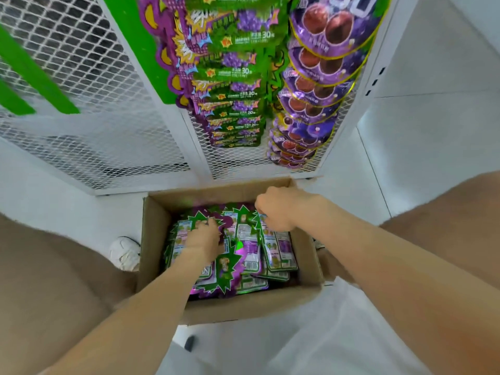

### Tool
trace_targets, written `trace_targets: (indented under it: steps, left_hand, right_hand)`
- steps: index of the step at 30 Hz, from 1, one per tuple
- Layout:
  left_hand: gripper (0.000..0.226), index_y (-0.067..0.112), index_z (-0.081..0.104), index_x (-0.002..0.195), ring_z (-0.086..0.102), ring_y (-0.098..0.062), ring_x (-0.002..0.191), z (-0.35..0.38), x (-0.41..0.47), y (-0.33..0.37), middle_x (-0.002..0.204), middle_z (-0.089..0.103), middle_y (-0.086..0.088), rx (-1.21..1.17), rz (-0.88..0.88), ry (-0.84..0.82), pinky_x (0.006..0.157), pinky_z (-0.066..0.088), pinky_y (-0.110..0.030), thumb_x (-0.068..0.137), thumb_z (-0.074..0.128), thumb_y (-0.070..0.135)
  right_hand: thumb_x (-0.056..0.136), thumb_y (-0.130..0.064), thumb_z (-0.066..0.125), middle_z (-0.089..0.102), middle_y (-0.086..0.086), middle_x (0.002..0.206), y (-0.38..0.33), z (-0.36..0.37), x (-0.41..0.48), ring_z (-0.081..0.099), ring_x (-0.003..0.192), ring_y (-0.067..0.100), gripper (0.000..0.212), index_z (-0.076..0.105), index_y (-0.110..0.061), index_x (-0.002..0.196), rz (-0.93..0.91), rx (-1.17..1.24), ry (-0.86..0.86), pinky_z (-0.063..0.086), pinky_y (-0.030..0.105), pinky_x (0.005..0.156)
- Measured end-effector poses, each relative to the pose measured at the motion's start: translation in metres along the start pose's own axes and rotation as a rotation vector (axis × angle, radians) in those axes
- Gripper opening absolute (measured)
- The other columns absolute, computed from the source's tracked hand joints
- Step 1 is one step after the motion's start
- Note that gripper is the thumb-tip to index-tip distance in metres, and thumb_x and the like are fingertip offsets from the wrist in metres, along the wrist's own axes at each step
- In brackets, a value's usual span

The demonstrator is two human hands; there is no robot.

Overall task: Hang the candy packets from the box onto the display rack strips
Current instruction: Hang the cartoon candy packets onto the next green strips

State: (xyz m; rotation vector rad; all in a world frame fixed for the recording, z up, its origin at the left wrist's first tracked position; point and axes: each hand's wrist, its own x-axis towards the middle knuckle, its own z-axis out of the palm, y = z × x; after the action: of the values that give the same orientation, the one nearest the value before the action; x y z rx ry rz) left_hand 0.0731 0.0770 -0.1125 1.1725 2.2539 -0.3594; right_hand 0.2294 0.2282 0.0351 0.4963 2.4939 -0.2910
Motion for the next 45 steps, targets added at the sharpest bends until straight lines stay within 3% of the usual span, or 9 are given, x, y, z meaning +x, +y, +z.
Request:
trace_targets:
  steps: [14,17,21,25,29,30,34,37,45]
  left_hand:
    - [0.005,0.011,0.071,0.107,0.061,0.000,0.068,-0.151,-0.032,-0.002,0.087,0.070,0.001,-0.646,0.448,-0.042,0.065,0.045,-0.018,0.102,0.069,0.013]
    - [0.017,0.015,0.068,0.118,0.067,-0.003,0.103,-0.172,-0.039,-0.011,0.115,0.073,-0.001,-0.974,0.452,0.002,0.090,0.050,-0.022,0.101,0.071,0.013]
    - [0.031,0.033,0.069,0.116,0.057,-0.024,0.133,-0.188,-0.052,-0.012,0.135,0.067,-0.006,-1.218,0.404,0.099,0.111,0.046,-0.042,0.089,0.082,0.021]
    - [0.027,0.018,0.063,0.094,0.069,-0.009,0.083,-0.211,-0.070,-0.003,0.088,0.075,0.003,-1.353,0.332,0.209,0.066,0.051,-0.017,0.095,0.065,-0.009]
    - [0.020,0.019,0.057,0.077,0.063,-0.014,0.068,-0.249,-0.096,0.008,0.066,0.067,0.003,-1.379,0.309,0.417,0.074,0.048,-0.025,0.090,0.067,0.008]
    - [0.016,0.021,0.056,0.074,0.060,-0.017,0.074,-0.260,-0.102,0.009,0.071,0.064,-0.003,-1.365,0.343,0.478,0.079,0.044,-0.032,0.085,0.067,0.018]
    - [0.020,0.018,0.061,0.103,0.066,-0.017,0.084,-0.305,-0.131,0.017,0.091,0.071,-0.003,-1.218,0.512,0.812,0.081,0.054,-0.036,0.083,0.062,0.019]
    - [0.037,0.014,0.058,0.118,0.063,-0.018,0.099,-0.361,-0.160,0.025,0.110,0.064,-0.004,-1.000,0.567,1.261,0.088,0.050,-0.027,0.082,0.064,0.007]
    - [0.046,0.014,0.068,0.124,0.053,-0.022,0.125,-0.535,-0.241,0.047,0.129,0.060,-0.005,-0.653,0.712,1.729,0.108,0.037,-0.028,0.080,0.054,0.013]
  right_hand:
    - [0.083,-0.026,0.083,0.064,0.010,0.109,0.015,-0.022,-0.015,0.063,0.098,0.029,0.053,0.057,-0.007,0.125,0.104,0.350,0.093,0.053,0.038,0.081]
    - [0.084,-0.032,0.082,0.050,0.003,0.066,0.031,-0.034,-0.021,0.045,0.062,0.020,0.034,0.058,-0.012,0.071,0.200,0.654,0.313,0.035,0.033,0.063]
    - [0.087,-0.038,0.083,0.063,0.009,0.071,0.034,-0.049,-0.034,0.047,0.068,0.013,0.031,0.071,-0.009,0.081,0.194,1.056,0.542,0.047,0.037,0.069]
    - [0.067,-0.074,0.083,0.072,0.009,0.084,0.018,-0.066,-0.050,0.057,0.075,0.014,0.073,0.075,-0.009,0.098,0.169,1.267,0.665,0.051,0.039,0.074]
    - [0.098,-0.042,0.071,0.072,0.011,0.087,0.008,-0.095,-0.073,0.054,0.076,0.014,0.041,0.070,-0.001,0.100,0.013,1.271,0.623,0.055,0.065,0.090]
    - [0.102,-0.037,0.067,0.068,0.010,0.089,0.007,-0.103,-0.080,0.051,0.079,0.015,0.041,0.066,0.004,0.104,-0.021,1.253,0.620,0.023,0.034,0.081]
    - [0.093,-0.047,0.074,0.076,0.012,0.105,-0.002,-0.157,-0.112,0.070,0.094,0.023,0.052,0.059,0.001,0.104,-0.059,1.085,0.889,0.054,0.063,0.085]
    - [0.099,-0.025,0.072,0.073,-0.017,0.068,-0.001,-0.215,-0.136,0.059,0.057,-0.003,0.010,0.071,-0.016,0.097,-0.089,0.937,1.124,0.050,0.022,0.059]
    - [0.098,-0.022,0.066,0.053,-0.018,0.071,-0.001,-0.367,-0.181,0.049,0.055,-0.009,0.017,0.075,-0.021,0.113,0.029,0.442,1.500,0.031,0.004,0.055]
